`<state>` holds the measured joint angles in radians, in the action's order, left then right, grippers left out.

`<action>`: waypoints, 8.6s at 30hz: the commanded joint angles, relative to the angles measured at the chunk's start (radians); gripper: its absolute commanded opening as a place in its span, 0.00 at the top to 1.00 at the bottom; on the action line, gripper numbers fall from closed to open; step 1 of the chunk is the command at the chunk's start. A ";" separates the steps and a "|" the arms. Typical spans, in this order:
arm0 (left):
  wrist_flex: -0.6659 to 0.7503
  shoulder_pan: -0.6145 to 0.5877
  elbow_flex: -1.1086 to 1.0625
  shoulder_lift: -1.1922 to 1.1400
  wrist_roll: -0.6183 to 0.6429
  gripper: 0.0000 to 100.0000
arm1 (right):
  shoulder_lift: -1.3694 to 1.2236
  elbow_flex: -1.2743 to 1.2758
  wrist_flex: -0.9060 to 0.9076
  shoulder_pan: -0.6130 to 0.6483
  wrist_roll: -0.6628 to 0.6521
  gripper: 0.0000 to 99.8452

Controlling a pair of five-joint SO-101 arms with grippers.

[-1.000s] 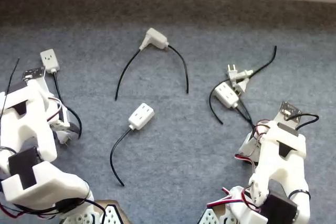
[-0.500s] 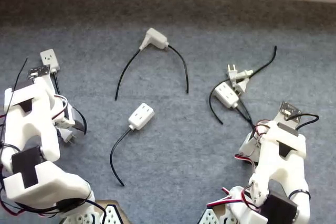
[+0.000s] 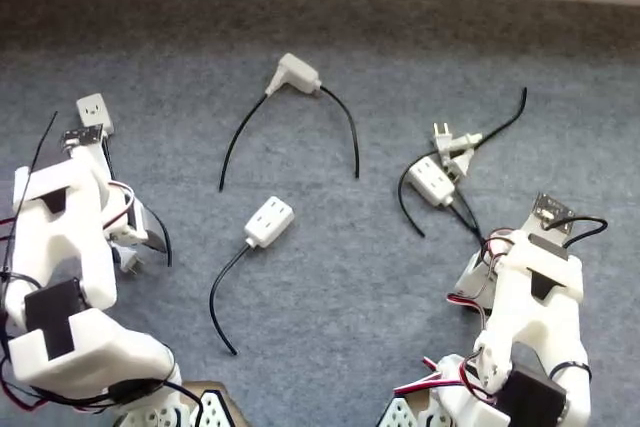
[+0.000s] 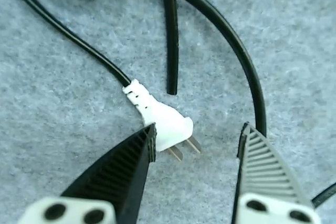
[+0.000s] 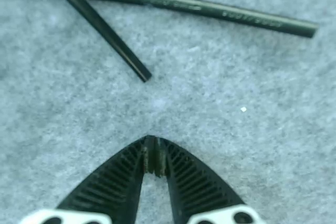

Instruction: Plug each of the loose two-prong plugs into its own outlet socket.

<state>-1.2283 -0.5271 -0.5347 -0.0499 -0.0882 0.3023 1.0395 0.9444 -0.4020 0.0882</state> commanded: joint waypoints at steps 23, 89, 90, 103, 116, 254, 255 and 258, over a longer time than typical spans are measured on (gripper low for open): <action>0.169 -0.120 -0.087 -0.004 -0.061 0.73 | -0.007 0.004 -0.033 0.010 -0.009 0.99; -0.044 -0.262 0.248 -0.200 -0.242 0.73 | -0.007 0.004 -0.033 0.008 -0.011 0.99; -0.049 -0.248 0.248 -0.194 -0.226 0.73 | -0.007 0.004 -0.033 0.008 -0.011 0.99; -0.063 -0.081 0.229 -0.189 -0.089 0.73 | -0.007 0.004 -0.033 0.008 -0.011 0.99; -0.138 0.022 0.236 0.028 0.002 0.73 | -0.007 0.004 -0.033 0.010 -0.011 0.99; 0.173 0.289 0.058 0.862 0.226 0.99 | -0.007 0.004 -0.033 0.036 -0.012 0.99; 0.203 0.305 0.044 0.862 0.304 0.99 | -0.007 0.004 -0.031 0.036 -0.012 0.99; 0.313 0.351 -0.036 0.862 0.485 0.99 | -0.007 0.004 -0.031 0.036 -0.012 0.99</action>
<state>-1.0242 -0.2279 -0.5317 0.7864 0.2294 0.3023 1.0395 0.9444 -0.3867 0.0867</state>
